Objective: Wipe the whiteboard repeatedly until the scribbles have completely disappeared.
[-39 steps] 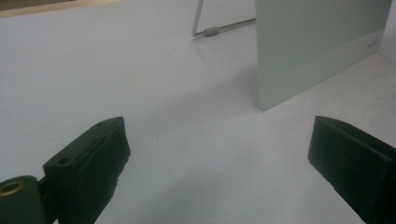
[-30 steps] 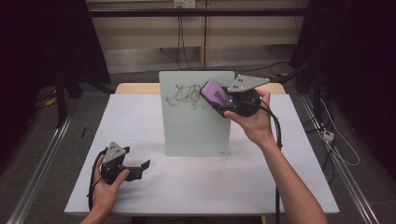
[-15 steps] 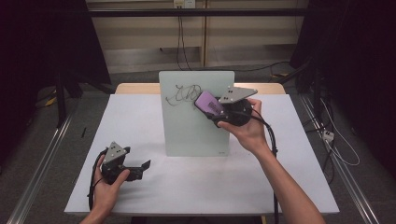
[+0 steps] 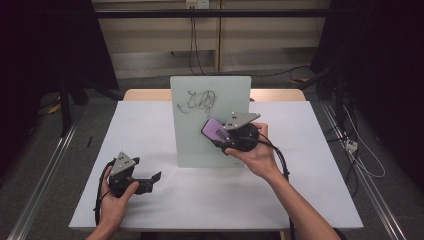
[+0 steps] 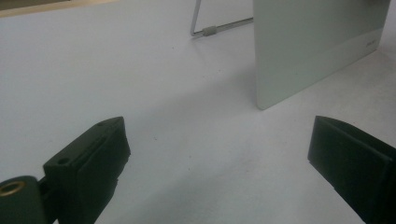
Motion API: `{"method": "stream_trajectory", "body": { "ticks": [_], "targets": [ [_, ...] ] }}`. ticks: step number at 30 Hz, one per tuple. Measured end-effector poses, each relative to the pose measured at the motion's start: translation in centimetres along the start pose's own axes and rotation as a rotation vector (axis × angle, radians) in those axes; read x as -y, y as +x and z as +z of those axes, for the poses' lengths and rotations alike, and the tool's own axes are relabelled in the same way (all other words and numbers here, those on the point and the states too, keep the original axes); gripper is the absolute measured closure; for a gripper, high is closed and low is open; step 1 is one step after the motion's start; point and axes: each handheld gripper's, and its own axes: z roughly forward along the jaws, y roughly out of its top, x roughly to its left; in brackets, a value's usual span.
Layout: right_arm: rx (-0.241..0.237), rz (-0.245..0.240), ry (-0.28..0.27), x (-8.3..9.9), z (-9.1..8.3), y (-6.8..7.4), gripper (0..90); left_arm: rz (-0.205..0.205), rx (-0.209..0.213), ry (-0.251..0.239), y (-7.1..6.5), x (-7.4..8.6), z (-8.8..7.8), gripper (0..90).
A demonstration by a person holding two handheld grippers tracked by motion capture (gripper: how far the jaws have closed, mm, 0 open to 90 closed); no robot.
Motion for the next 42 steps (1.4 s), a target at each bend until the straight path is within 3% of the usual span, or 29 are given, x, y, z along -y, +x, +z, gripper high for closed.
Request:
{"method": "stream_trajectory", "body": {
  "ticks": [10,20,24,38,42],
  "targets": [
    [-0.017,-0.005,0.005,-0.6,0.5,0.2,41.6,0.002,0.0,0.001,0.1,0.0,0.0,5.0],
    [0.043,0.005,-0.044,-2.6,-1.3,-1.6,41.6,0.003,0.002,-0.002,0.1,0.0,-0.1,5.0],
    [0.055,-0.002,-0.042,-2.8,-1.1,-1.4,41.6,-0.005,0.0,-0.008,0.0,0.0,-0.2,5.0],
    [-0.011,-0.019,-0.013,-1.9,1.4,0.7,41.6,-0.003,0.003,-0.006,0.0,0.0,-0.2,5.0],
    [-0.022,-0.011,-0.009,-1.9,1.5,0.8,41.6,0.001,0.002,-0.001,0.1,0.0,-0.1,5.0]
  ]
}}
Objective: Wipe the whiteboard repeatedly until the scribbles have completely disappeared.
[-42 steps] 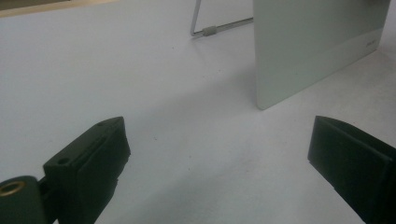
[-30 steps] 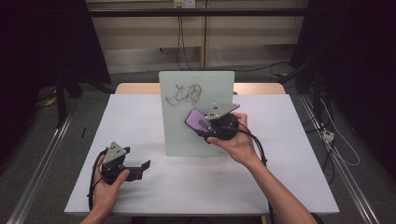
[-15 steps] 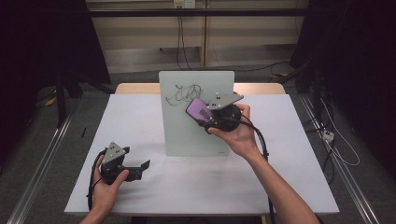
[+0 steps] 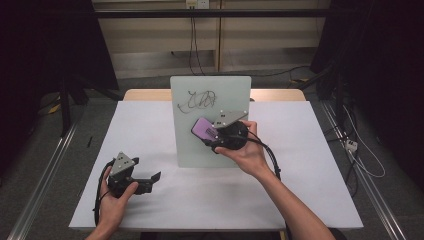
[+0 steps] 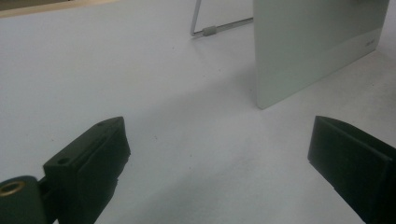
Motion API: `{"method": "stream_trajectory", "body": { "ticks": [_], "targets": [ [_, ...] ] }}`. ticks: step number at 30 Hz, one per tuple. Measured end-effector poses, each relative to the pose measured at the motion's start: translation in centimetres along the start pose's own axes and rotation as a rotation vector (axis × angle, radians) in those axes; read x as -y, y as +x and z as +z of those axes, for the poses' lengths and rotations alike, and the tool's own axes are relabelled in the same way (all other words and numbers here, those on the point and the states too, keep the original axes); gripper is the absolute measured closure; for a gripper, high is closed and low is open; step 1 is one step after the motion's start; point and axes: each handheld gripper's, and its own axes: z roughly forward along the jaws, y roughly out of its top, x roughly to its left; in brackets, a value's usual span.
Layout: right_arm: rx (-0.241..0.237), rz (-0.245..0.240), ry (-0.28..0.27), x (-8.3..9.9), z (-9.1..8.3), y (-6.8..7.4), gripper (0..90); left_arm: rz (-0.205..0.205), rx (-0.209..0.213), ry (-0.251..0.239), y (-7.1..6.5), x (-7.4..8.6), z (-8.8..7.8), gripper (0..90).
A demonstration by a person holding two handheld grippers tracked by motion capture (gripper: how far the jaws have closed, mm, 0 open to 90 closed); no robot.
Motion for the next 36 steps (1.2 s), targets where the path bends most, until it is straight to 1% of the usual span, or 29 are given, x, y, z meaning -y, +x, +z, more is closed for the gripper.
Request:
{"method": "stream_trajectory", "body": {
  "ticks": [3,7,13,18,22,26,28,30,36],
  "targets": [
    [0.01,-0.002,-0.007,-0.2,-0.4,-0.3,41.6,-0.004,0.001,-0.004,0.0,0.0,0.0,5.0],
    [0.036,0.024,-0.037,-0.6,-1.6,-1.4,41.6,-0.006,0.0,-0.009,0.1,0.0,-0.1,5.0],
    [0.073,0.035,-0.062,-1.5,-2.9,-2.6,41.6,-0.001,0.002,-0.007,0.1,0.0,-0.1,5.0],
    [0.083,0.051,-0.082,-2.2,-3.6,-3.5,41.6,-0.001,-0.001,-0.01,0.1,-0.1,-0.2,5.0],
    [0.104,0.054,-0.092,-2.8,-4.1,-3.9,41.6,-0.006,0.0,-0.014,0.1,-0.1,-0.2,5.0],
    [0.112,0.064,-0.106,-3.3,-4.5,-4.4,41.6,-0.004,-0.001,-0.013,0.1,-0.1,-0.2,5.0],
    [0.118,0.061,-0.111,-3.6,-4.6,-4.5,41.6,-0.001,0.001,-0.01,0.1,-0.1,-0.2,5.0],
    [0.123,0.07,-0.118,-3.9,-4.6,-4.6,41.6,-0.005,-0.001,-0.013,0.1,-0.1,-0.2,5.0],
    [0.127,0.063,-0.125,-4.3,-4.3,-4.5,41.6,-0.002,-0.001,-0.01,0.1,-0.1,-0.2,5.0]
  ]
}}
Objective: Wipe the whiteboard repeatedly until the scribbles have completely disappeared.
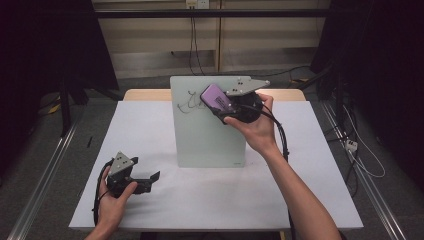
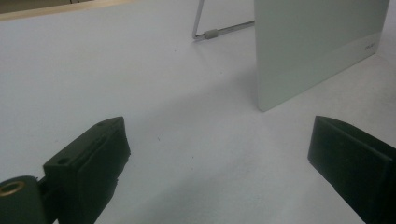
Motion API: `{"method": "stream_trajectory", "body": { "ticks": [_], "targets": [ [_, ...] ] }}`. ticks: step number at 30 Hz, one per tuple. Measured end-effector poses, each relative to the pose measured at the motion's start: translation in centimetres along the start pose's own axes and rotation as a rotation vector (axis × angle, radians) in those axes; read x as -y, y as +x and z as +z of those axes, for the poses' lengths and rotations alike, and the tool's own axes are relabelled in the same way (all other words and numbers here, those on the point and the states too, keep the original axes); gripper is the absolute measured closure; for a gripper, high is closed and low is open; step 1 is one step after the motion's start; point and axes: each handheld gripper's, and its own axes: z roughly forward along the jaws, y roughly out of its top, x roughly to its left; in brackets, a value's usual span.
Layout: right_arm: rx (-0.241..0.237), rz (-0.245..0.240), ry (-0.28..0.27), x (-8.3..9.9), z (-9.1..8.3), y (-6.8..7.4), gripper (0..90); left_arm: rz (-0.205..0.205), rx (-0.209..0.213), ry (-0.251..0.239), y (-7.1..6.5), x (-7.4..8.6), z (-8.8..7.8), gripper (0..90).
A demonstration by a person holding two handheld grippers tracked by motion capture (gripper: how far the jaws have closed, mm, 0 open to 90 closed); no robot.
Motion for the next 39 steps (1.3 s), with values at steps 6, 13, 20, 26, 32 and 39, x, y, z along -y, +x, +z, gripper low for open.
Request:
{"method": "stream_trajectory", "body": {
  "ticks": [6,13,20,26,32,39],
  "targets": [
    [-0.011,-0.018,0.019,0.1,0.8,0.9,41.6,-0.003,0.0,-0.005,-0.1,0.0,-0.1,5.0],
    [-0.033,-0.031,0.035,0.9,1.7,2.1,41.6,0.0,0.0,-0.006,0.0,0.0,-0.2,5.0],
    [-0.067,-0.042,0.065,1.7,2.9,3.5,41.6,0.001,0.002,-0.005,-0.1,0.0,-0.1,5.0],
    [-0.098,-0.049,0.084,2.4,3.6,4.2,41.6,0.002,0.005,0.002,-0.2,0.0,0.1,5.0],
    [-0.089,-0.049,0.083,1.8,3.1,3.7,41.6,0.001,0.003,-0.001,0.0,0.0,0.0,5.0],
    [-0.04,-0.024,0.04,0.5,1.4,1.7,41.5,-0.001,0.0,-0.005,0.0,0.0,0.0,5.0]
  ]
}}
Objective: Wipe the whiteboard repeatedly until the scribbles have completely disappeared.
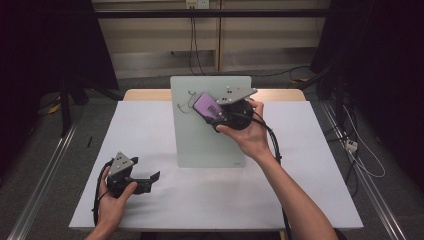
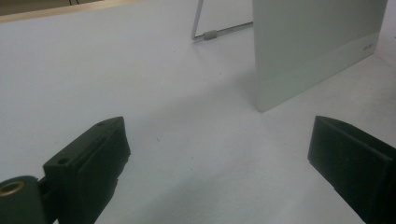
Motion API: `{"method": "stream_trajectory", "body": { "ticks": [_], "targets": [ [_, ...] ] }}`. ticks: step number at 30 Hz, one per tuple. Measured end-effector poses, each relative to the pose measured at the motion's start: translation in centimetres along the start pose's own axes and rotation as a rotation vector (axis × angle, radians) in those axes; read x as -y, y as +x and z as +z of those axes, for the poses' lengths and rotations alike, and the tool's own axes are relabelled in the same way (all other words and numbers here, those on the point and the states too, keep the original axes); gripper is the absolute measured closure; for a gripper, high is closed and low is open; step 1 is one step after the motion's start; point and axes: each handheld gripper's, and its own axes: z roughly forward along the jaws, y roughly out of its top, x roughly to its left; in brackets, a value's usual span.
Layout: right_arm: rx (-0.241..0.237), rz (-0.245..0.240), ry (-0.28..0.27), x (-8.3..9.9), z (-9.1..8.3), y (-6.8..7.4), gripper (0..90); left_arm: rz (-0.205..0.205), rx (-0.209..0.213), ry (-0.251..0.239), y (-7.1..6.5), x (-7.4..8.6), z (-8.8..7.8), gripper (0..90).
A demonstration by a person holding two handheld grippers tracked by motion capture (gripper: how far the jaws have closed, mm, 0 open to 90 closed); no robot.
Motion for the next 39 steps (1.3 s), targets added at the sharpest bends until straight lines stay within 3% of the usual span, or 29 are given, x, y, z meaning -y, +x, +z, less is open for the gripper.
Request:
{"method": "stream_trajectory", "body": {
  "ticks": [7,16,33,39],
  "targets": [
    [0.034,0.007,-0.031,-1.7,-0.7,-1.2,41.6,0.007,0.002,0.006,-0.1,0.0,0.0,5.0],
    [0.049,-0.033,-0.011,-2.1,0.5,0.2,41.5,0.004,0.001,0.001,-0.1,0.0,0.0,4.9],
    [-0.057,-0.05,0.049,0.4,3.9,3.8,41.5,-0.002,0.0,0.001,0.0,0.0,0.0,5.0],
    [-0.056,-0.05,0.047,0.1,3.5,3.4,41.6,-0.003,0.001,0.0,0.0,0.0,-0.1,5.0]
  ]
}}
